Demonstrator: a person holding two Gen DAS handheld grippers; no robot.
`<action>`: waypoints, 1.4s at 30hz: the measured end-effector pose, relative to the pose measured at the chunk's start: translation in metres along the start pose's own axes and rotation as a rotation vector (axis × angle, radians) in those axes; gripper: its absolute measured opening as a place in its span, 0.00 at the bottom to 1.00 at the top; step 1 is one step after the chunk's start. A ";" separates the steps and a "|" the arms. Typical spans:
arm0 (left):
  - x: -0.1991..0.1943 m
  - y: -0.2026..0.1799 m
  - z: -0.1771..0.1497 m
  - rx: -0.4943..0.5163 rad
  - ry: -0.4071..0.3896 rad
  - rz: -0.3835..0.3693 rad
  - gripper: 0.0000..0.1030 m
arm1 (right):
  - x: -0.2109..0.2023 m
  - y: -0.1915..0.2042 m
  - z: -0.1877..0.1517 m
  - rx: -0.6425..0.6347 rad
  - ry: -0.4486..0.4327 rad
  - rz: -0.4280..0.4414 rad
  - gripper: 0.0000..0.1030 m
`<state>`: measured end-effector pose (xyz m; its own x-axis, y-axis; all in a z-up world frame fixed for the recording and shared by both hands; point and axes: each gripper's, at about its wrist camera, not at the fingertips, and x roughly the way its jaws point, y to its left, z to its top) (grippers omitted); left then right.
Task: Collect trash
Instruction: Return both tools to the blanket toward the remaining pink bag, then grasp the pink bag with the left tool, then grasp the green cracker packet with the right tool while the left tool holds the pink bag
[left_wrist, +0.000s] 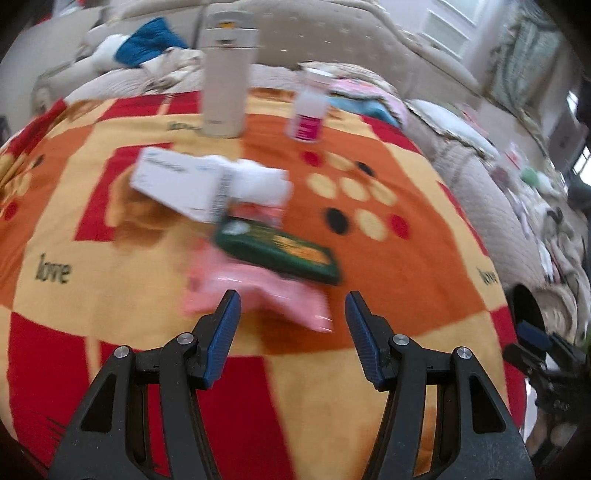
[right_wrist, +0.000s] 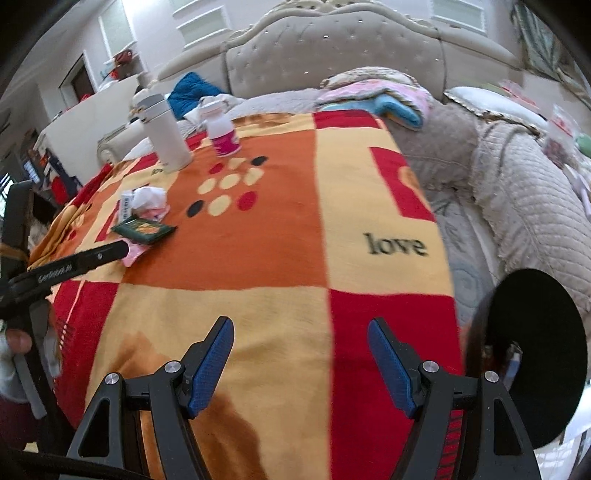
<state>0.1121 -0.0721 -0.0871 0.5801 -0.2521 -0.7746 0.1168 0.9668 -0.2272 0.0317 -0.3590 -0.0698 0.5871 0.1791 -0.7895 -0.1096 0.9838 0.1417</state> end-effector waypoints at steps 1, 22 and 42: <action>0.000 0.008 0.002 -0.016 -0.004 0.007 0.56 | 0.002 0.002 0.002 -0.005 0.001 0.003 0.71; 0.021 -0.018 -0.011 0.166 0.119 -0.237 0.56 | 0.024 0.025 0.021 -0.026 0.025 0.021 0.71; -0.007 0.011 -0.017 0.145 0.175 -0.154 0.13 | 0.042 0.049 0.035 -0.061 0.038 0.103 0.71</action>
<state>0.0955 -0.0608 -0.0942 0.3996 -0.3873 -0.8308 0.3143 0.9093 -0.2728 0.0789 -0.3034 -0.0753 0.5398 0.2775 -0.7947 -0.2167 0.9581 0.1874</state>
